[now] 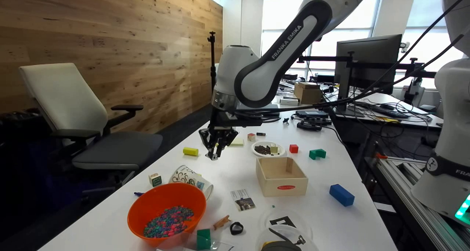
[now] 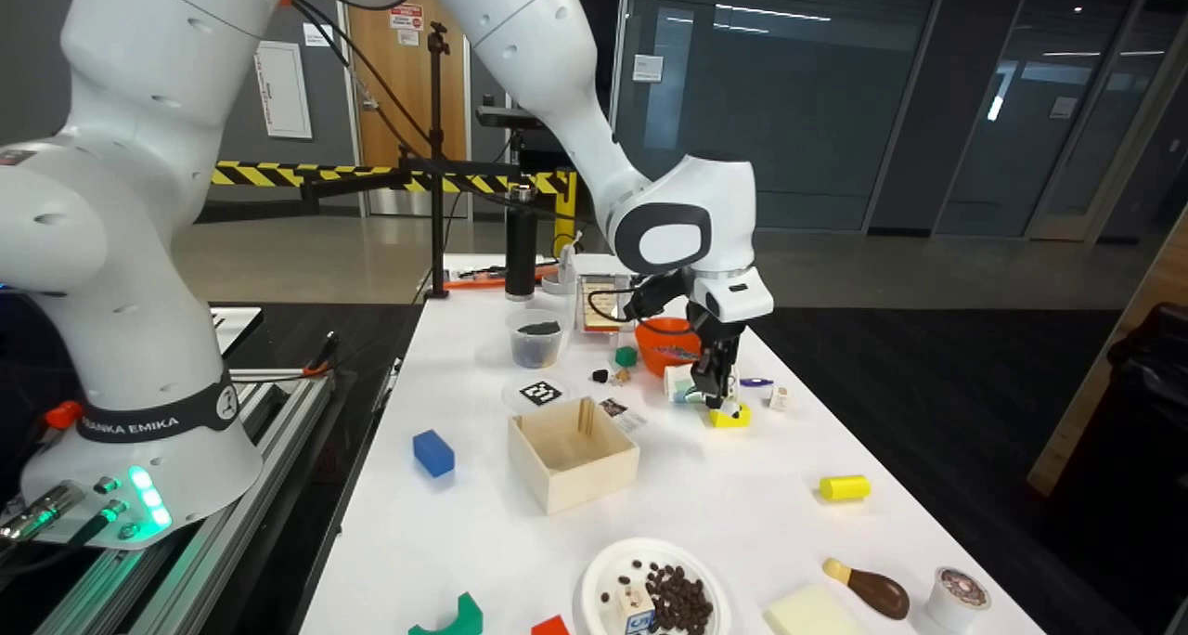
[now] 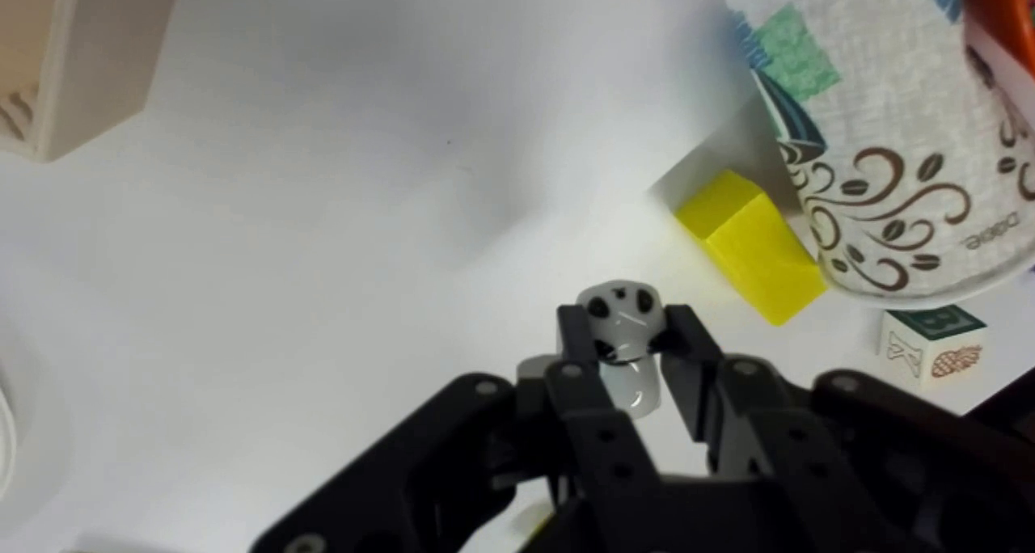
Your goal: Move the toy panda to the right.
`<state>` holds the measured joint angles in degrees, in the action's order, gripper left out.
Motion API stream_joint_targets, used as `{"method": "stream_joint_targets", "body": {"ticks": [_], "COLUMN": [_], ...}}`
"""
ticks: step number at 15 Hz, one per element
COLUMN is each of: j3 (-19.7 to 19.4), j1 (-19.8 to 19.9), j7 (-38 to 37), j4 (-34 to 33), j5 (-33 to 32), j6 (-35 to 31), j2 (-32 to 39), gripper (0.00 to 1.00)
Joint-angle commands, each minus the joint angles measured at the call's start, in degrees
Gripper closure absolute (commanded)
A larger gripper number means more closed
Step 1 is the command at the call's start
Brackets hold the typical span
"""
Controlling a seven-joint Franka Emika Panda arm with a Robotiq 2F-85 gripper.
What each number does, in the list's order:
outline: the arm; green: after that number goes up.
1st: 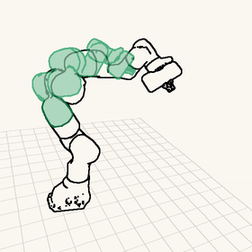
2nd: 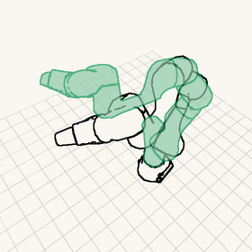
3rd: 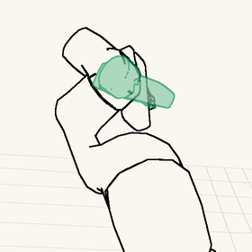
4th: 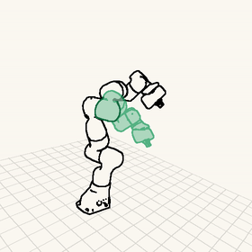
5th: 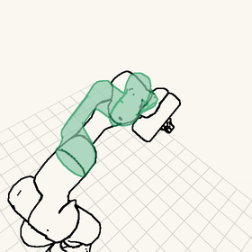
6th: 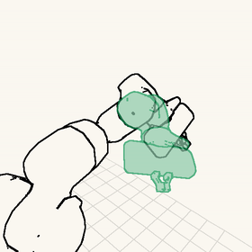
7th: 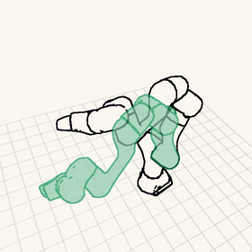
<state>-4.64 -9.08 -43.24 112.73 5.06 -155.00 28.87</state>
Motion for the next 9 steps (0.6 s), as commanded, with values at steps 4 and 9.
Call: {"method": "stream_joint_targets", "body": {"ticks": [4,9], "j3": [-1.8,-3.3], "j1": [-1.5,-3.1], "j7": [-5.9,-10.0], "j4": [-4.4,-6.0], "j5": [0.6,0.2], "j6": [1.1,-0.5], "j2": [4.8,7.6], "gripper": [0.93,0.93]}}
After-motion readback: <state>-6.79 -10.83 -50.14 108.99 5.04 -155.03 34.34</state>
